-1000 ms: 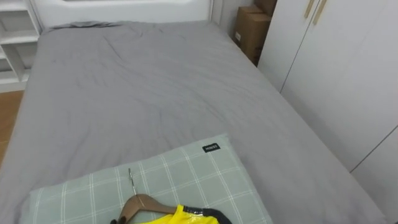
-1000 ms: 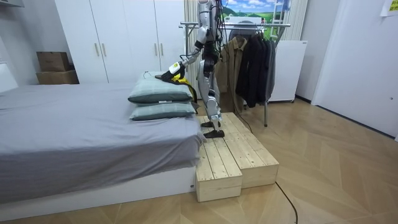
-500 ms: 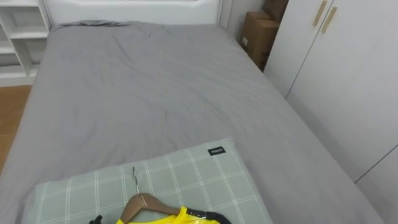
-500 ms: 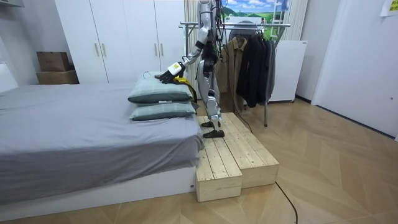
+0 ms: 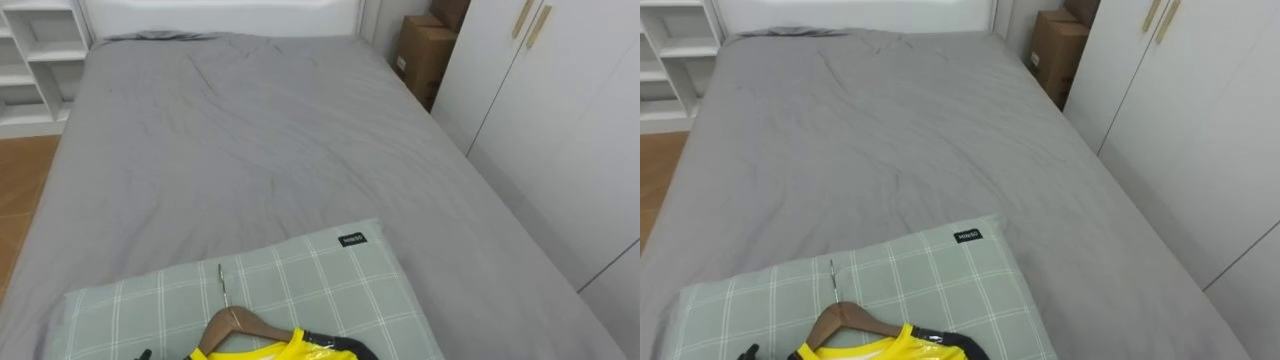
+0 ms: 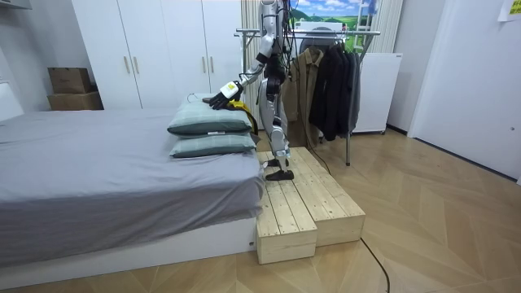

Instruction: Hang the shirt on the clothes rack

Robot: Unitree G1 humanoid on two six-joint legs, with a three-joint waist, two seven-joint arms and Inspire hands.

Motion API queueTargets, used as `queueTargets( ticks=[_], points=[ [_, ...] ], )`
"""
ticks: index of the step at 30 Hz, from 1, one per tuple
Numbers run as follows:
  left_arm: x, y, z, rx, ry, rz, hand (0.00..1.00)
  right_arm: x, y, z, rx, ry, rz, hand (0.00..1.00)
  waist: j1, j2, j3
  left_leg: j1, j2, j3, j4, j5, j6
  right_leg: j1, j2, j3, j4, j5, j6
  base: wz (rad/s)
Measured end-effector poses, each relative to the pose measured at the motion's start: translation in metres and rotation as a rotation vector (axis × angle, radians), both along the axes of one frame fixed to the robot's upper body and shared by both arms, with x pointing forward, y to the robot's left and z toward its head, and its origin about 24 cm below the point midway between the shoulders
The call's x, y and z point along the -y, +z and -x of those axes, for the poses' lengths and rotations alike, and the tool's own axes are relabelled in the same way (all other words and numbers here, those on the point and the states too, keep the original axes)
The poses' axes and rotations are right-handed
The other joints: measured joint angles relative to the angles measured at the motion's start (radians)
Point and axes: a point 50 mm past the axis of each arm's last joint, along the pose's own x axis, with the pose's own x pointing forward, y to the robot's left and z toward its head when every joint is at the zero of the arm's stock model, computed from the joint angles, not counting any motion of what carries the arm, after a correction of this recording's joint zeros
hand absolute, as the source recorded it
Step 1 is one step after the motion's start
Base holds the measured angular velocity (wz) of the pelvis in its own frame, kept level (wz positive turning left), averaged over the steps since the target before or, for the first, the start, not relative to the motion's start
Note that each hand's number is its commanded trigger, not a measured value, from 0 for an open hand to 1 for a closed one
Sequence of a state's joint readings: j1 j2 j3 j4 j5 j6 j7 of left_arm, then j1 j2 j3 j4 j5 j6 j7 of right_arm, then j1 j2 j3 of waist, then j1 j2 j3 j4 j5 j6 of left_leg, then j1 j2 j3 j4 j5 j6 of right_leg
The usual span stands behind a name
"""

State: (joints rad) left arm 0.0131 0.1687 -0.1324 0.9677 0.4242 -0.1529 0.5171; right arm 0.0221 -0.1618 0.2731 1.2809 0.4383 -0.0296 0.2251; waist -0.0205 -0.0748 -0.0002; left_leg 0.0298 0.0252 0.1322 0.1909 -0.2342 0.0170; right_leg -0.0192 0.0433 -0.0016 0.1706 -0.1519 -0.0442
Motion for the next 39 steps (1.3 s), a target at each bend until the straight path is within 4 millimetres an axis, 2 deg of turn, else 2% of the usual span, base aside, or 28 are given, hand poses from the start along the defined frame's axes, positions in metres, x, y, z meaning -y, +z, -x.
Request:
queueTargets(
  ticks=[11, 20, 28, 39],
  points=[
    [0.0002, 0.0000, 0.0000, 0.000, -0.002, 0.001, 0.00, -0.0004, 0.0000, -0.0002, 0.001, 0.003, 0.001, 0.00, 0.001, -0.001, -0.0012, 0.001, -0.001, -0.003, 0.002, 0.000, 0.000, 0.003, -0.006, -0.001, 0.000, 0.001, 0.001, 0.00],
    [0.0043, -0.0005, -0.0006, -0.003, -0.030, 0.000, 0.00, 0.0000, 0.0002, -0.0033, 0.004, 0.009, 0.020, 0.00, -0.005, 0.011, 0.0069, 0.000, -0.001, -0.003, 0.003, 0.000, 0.000, 0.003, -0.006, -0.001, 0.000, 0.001, 0.001, 0.00],
    [0.0060, 0.0008, -0.0032, 0.002, -0.060, -0.015, 0.00, -0.0005, 0.0002, -0.0037, 0.005, 0.008, 0.018, 0.00, -0.015, 0.011, 0.0065, -0.007, -0.002, -0.003, 0.006, 0.000, 0.000, 0.000, -0.003, -0.002, -0.001, 0.001, 0.001, 0.00],
    [0.0099, 0.0019, -0.0054, -0.007, -0.167, -0.080, 0.00, -0.0003, 0.0012, -0.0074, 0.017, 0.017, -0.002, 0.00, -0.056, 0.019, 0.0021, -0.016, -0.002, -0.002, 0.012, 0.002, 0.002, -0.008, -0.003, 0.001, 0.001, 0.002, 0.001, 0.00]
  ],
)
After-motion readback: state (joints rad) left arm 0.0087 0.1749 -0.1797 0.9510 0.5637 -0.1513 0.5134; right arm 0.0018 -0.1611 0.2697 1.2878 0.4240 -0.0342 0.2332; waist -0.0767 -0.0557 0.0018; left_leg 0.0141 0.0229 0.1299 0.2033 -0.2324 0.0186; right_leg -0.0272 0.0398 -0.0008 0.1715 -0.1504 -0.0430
